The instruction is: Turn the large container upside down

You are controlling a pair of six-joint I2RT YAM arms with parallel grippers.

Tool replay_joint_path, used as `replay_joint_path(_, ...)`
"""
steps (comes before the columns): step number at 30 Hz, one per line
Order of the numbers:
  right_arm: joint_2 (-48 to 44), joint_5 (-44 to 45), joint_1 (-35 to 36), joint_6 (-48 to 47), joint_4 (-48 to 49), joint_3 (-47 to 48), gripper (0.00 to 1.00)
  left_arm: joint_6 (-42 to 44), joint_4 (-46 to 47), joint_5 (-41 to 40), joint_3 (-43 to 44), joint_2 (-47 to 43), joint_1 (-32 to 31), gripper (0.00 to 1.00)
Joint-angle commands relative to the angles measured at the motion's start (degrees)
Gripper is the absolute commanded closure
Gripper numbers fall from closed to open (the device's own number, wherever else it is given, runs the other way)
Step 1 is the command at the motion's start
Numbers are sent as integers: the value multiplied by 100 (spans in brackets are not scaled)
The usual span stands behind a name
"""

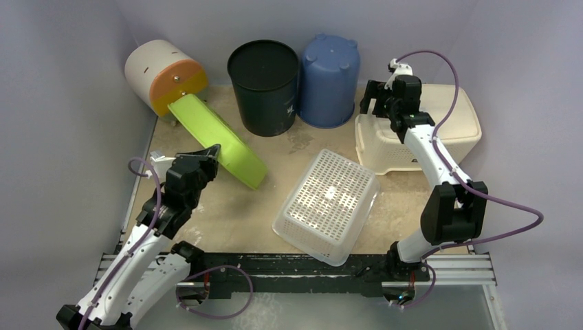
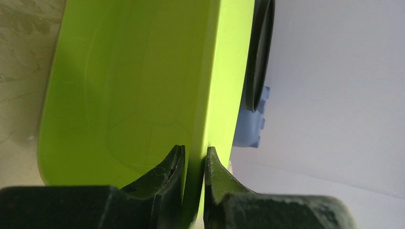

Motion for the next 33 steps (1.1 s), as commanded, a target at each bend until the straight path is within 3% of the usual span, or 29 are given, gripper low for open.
replay_joint_path(1, -242, -160, -15, 109, 168, -121, 11, 254, -3322, -505, -491, 305, 62, 91)
replay_joint_path(3, -285, -178, -16, 123, 176, -187, 11, 163, -3581, -467, -519, 194, 60, 80)
replay_joint_path(7, -318, -246, -16, 176, 177, -283, 11, 73, -4186, -398, -445, -7, 65, 67)
replay_joint_path(9, -327, -279, -15, 190, 181, -305, 11, 136, -4310, -287, -376, -78, 64, 52)
replay_joint_path(18, -380, -331, -16, 210, 222, -365, 11, 472, -4131, -212, -140, 573, 58, 41)
replay_joint_path(23, -415, -399, -12, 169, 303, -328, 10, 1068, -3970, -560, 528, 967, 62, 40)
replay_joint_path(29, -319, -539, 80, -162, -81, -18, 7, 2614, -3549, -1158, 1666, 1747, 64, 37)
replay_joint_path(33, -300, -228, 649, -388, -239, 274, 0, 4075, -2598, -1397, 2233, 2312, 53, 36)
